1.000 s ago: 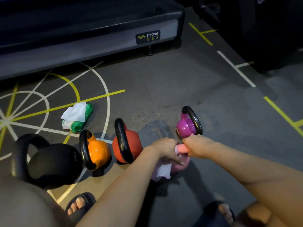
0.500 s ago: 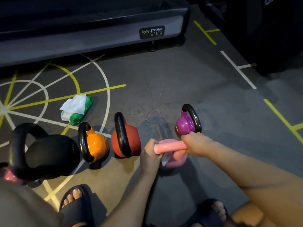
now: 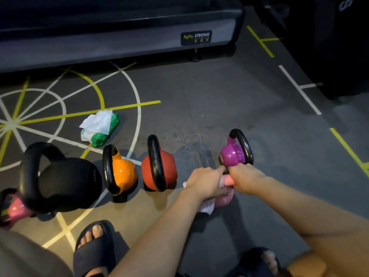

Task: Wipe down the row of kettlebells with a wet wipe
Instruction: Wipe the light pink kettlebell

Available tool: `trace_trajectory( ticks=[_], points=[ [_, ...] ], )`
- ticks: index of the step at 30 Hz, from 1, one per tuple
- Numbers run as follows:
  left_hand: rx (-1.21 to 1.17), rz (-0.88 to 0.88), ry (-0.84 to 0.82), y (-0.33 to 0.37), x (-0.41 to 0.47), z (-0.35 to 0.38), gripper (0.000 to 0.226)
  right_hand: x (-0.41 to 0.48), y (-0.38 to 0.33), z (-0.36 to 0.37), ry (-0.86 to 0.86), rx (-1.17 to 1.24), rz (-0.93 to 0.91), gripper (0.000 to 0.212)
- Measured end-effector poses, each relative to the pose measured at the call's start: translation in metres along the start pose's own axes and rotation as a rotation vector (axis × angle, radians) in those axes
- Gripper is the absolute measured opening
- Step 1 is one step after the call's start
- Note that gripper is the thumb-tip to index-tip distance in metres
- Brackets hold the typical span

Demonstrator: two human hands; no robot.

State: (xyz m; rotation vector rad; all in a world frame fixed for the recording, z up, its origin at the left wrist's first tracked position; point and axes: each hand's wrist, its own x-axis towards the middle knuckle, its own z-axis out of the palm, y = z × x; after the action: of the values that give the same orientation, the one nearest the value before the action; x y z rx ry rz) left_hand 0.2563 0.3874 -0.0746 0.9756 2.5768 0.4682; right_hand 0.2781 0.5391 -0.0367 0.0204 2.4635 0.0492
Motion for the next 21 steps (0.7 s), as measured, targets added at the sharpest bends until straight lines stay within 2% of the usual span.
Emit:
trace_trajectory(
  ticks=[4,11,12,14,17,21],
  points=[
    [-0.089,-0.012,0.342,-0.012,-0.022,0.029,0.055,-0.003,-0.002,0.004,0.026,-0.024,0.015,0.023],
    [-0.329,0.045,0.645,-0.027,-0.027,0.054,0.045,-0.008,-0.010,0.008,0.017,-0.020,0.108,0.026],
    [-0.391,0.026,0.662,-0.029,-0.030,0.057,0.040,-0.009,-0.011,0.011,0.011,-0.015,0.123,0.029],
    [-0.542,-0.118,0.587,-0.033,-0.036,0.056,0.031,-0.010,-0.011,0.014,0.020,-0.013,0.145,0.031],
    [-0.838,-0.355,0.445,-0.036,-0.039,0.060,0.033,-0.010,-0.012,0.019,0.039,-0.010,0.159,0.031],
    [-1.259,-0.506,0.478,-0.031,-0.038,0.079,0.034,-0.010,-0.013,0.018,0.064,0.000,0.167,0.027]
  ],
)
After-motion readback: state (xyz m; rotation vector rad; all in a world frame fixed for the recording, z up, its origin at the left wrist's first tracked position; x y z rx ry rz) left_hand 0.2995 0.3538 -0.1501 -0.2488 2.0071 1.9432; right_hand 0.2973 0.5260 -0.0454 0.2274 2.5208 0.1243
